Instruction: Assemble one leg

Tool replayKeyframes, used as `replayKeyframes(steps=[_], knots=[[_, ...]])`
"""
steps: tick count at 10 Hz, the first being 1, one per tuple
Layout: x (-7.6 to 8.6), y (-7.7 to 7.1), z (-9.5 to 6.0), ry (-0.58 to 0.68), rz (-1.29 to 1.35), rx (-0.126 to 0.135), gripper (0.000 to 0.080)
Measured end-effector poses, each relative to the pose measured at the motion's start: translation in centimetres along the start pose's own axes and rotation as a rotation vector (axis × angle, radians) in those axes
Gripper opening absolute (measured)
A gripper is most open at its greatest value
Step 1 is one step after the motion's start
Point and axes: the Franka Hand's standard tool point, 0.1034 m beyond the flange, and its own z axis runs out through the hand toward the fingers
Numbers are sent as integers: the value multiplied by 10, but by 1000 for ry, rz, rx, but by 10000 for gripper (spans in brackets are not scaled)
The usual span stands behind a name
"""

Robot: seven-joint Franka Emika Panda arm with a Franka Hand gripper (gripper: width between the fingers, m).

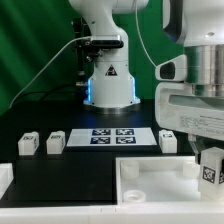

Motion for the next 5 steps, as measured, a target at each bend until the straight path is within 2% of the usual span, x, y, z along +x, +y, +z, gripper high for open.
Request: replayKeyframes(steps=[2, 4, 5], knots=[[2, 2, 1, -20, 336, 44, 298], [-2, 1, 2, -39, 592, 54, 298], [-1, 1, 2, -42, 628, 53, 298]])
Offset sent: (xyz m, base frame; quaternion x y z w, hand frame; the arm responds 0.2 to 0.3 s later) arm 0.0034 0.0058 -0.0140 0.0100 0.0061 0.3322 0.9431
